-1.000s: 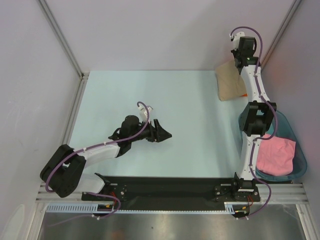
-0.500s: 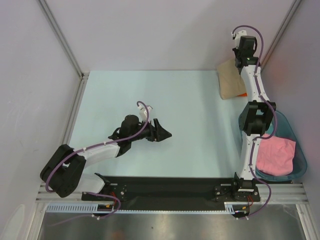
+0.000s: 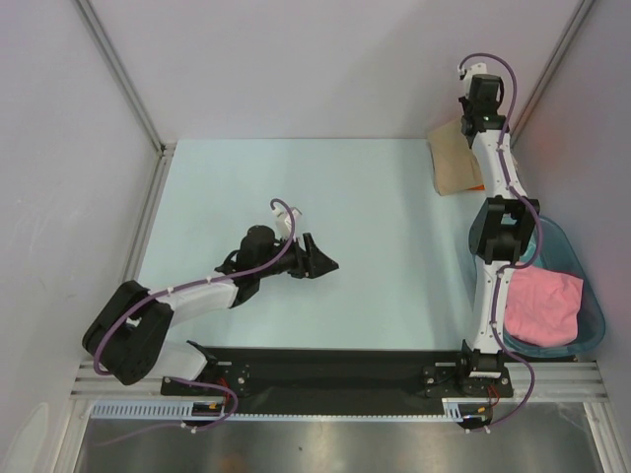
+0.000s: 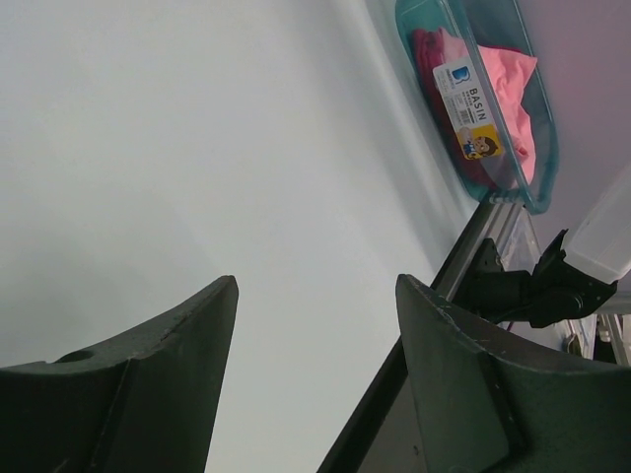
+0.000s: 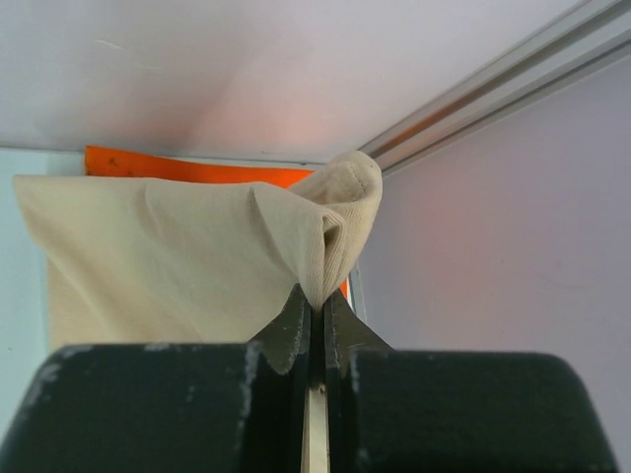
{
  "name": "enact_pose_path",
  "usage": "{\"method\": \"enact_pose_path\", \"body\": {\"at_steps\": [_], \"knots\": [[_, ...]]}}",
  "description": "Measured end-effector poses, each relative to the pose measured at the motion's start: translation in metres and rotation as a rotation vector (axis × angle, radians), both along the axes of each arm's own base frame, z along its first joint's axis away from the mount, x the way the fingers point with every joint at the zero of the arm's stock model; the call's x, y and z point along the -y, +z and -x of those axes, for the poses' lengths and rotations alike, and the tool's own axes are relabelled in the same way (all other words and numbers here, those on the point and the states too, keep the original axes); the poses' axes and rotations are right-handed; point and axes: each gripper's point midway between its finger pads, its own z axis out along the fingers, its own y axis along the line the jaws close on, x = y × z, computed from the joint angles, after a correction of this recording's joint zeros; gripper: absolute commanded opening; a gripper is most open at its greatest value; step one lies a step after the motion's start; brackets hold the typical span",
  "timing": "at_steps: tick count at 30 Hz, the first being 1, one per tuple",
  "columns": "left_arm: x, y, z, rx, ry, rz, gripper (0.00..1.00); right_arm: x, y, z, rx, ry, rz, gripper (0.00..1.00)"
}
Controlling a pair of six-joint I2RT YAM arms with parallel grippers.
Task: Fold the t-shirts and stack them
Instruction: Neatly place the folded tshirt to the corner
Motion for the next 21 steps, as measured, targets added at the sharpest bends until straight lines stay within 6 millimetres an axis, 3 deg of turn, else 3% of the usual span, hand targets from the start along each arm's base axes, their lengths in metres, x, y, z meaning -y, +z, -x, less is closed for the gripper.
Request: {"method": "enact_pose_path", "body": {"at_steps": [10,21], "knots": [[0.0,-0.004,0.0,-0.015,-0.008,0.0,0.72,0.02,-0.001,-0.003,0.043,-0.076,-0.018,0.0],[0.002,-0.013,-0.002,-0.044,-0.001,-0.006,0.72,0.038,-0.025,-0.008,0.056,-0.15,-0.052,0.0]]}}
